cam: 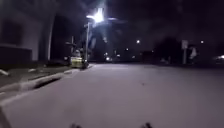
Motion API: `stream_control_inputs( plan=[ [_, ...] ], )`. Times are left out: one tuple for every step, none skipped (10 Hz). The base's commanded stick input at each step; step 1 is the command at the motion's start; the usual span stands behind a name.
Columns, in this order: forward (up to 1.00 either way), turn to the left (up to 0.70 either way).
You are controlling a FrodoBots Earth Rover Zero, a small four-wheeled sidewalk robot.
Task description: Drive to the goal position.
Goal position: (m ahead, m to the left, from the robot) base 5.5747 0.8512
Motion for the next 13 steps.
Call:
stream_control_inputs(
  plan=[
    [0.5, 0.0],
    [0.5, 0.0],
    [0.5, 0.0],
    [0.5, 0.0],
    [0.5, 0.0],
    [0.5, 0.0],
    [0.5, 0.0],
    [0.5, 0.0],
    [0.5, 0.0],
    [0.5, 0.0],
    [0.5, 0.0],
    [0.5, 0.0],
    [0.5, 0.0]
  ],
)
